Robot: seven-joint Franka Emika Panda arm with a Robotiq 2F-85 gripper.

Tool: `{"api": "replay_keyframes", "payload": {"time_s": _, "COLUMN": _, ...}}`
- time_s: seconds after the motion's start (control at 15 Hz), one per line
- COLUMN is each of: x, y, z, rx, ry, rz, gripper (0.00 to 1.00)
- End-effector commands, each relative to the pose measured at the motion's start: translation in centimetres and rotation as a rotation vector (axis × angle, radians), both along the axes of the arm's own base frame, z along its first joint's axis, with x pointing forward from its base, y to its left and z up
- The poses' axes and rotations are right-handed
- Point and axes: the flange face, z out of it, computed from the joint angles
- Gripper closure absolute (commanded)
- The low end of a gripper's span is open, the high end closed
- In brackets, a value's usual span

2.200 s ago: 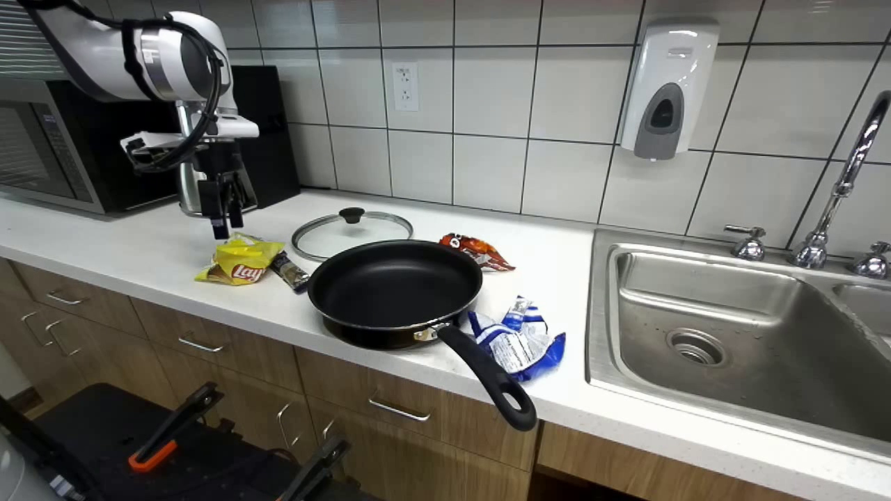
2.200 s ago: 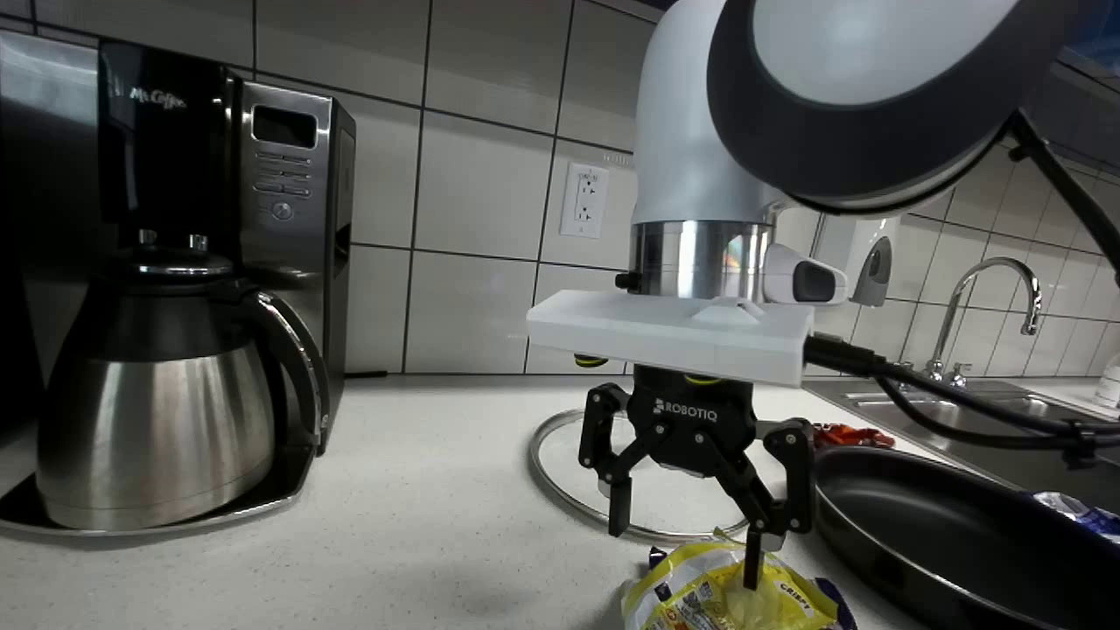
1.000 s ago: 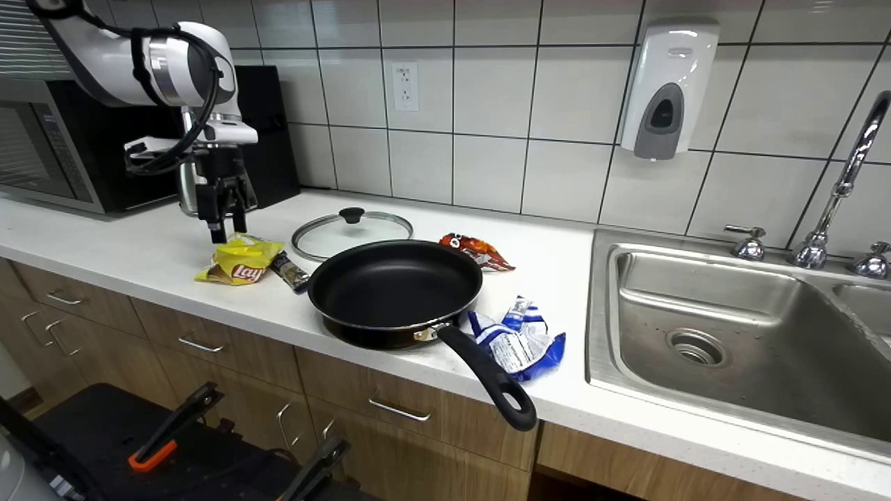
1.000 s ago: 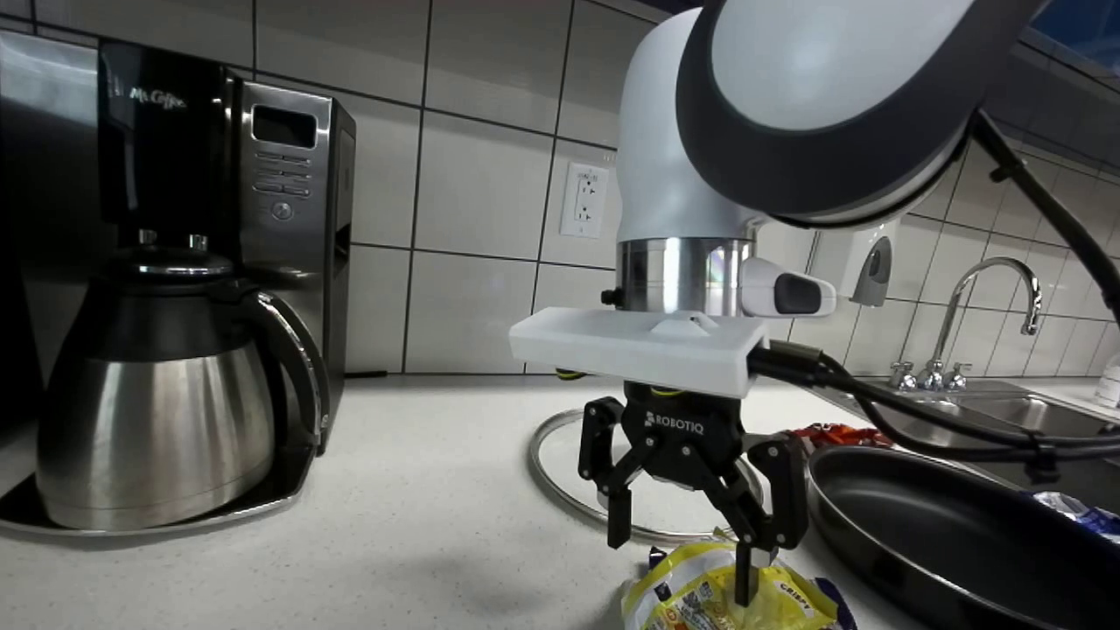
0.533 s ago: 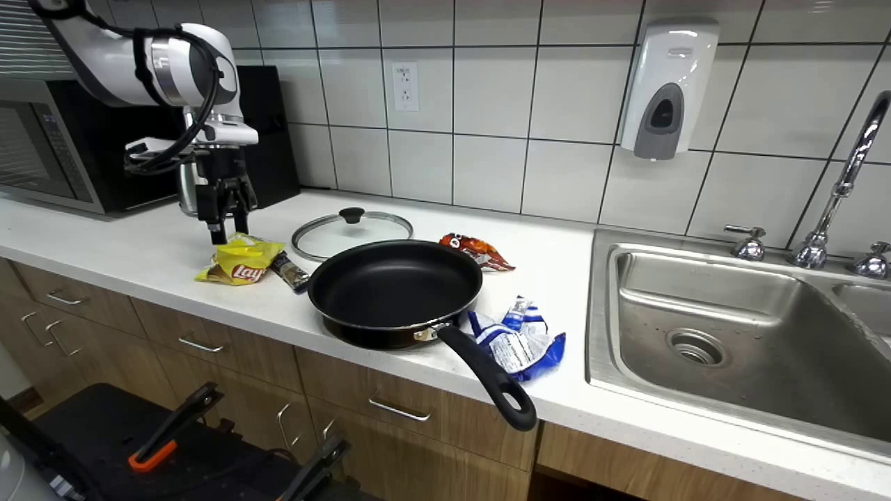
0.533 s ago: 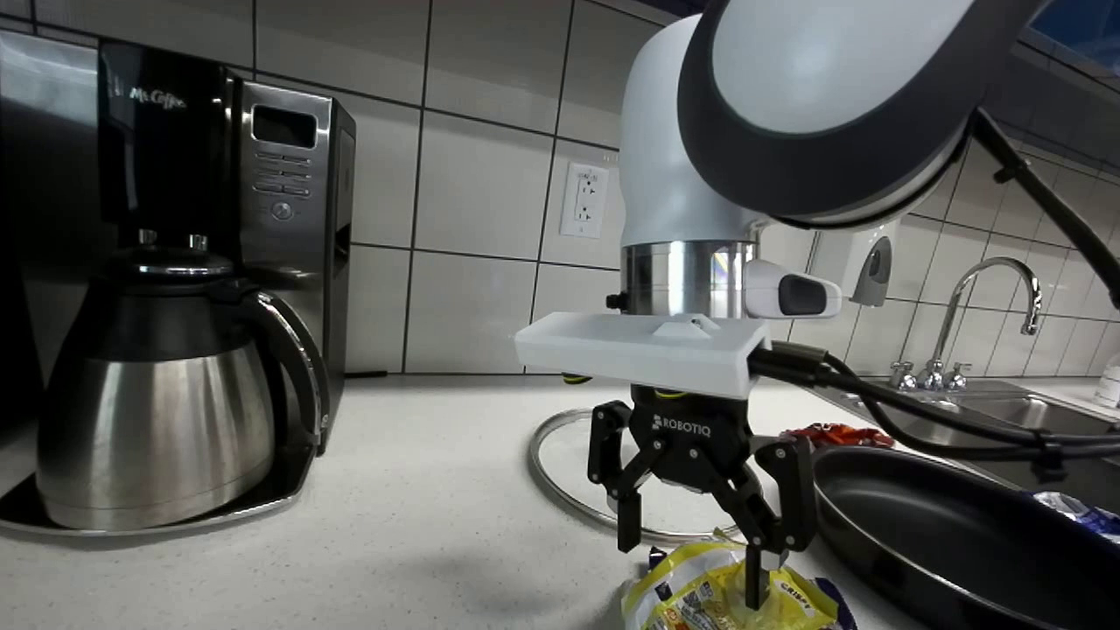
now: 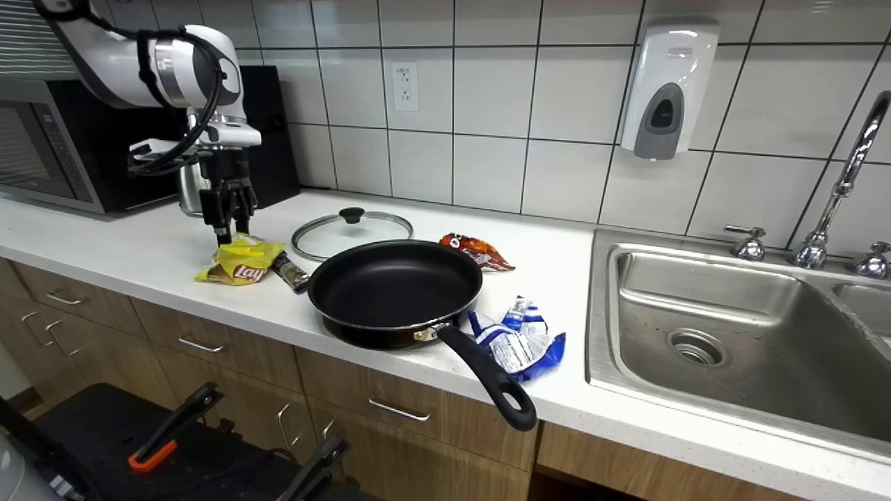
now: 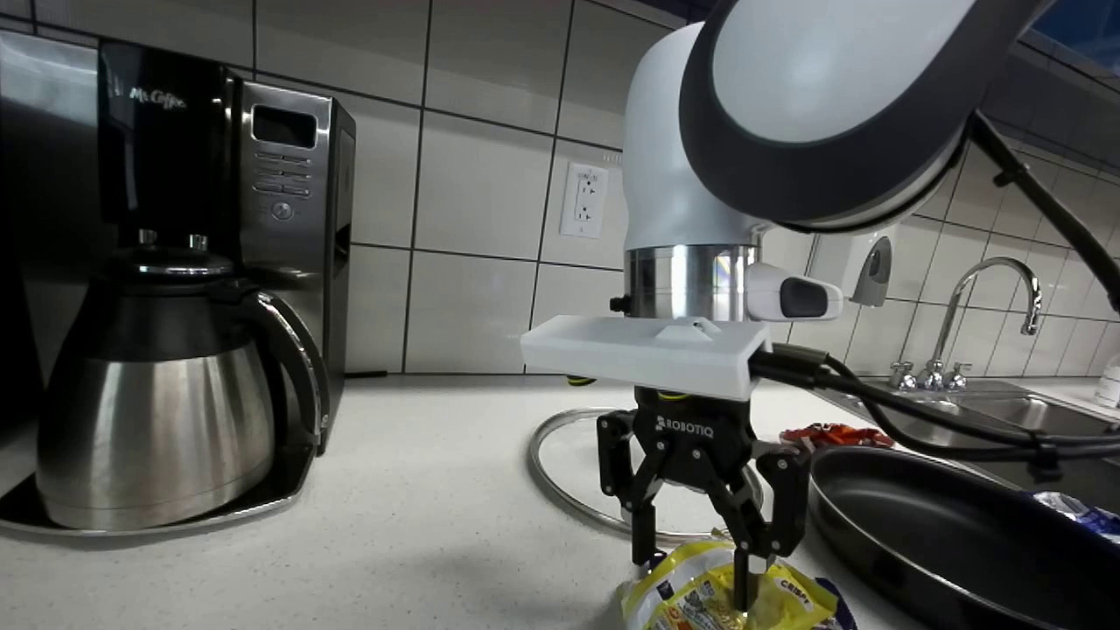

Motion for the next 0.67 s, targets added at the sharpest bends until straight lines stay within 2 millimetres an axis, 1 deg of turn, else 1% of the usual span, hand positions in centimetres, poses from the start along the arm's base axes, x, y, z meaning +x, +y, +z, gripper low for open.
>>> {"api": "replay_keyframes", "payload": {"time_s": 0.0, "x": 0.63, "y": 0.09, "z": 0.28, "rx": -0.003, "ry": 0.014, "rz": -0.021, "gripper": 0.54}}
{"api": "replay_keyframes", "payload": {"time_s": 0.33, "x": 0.79, "y": 0.36, "z": 0.48, "rx": 0.001, "ry": 0.013, "rz": -0.016, "gripper": 0.93}}
{"api": "replay_keyframes", "payload": {"time_s": 0.4, "x": 0.8, "y": 0.44, "z": 0.6, "rx": 0.002, "ry": 0.011, "rz": -0.015, "gripper": 0.99}}
{"api": "replay_keyframes", "payload": {"time_s": 0.6, "x": 0.81, "y": 0.62, "z": 1.0, "rx": 0.003, "ry": 0.004, "rz": -0.015, "gripper": 1.0}}
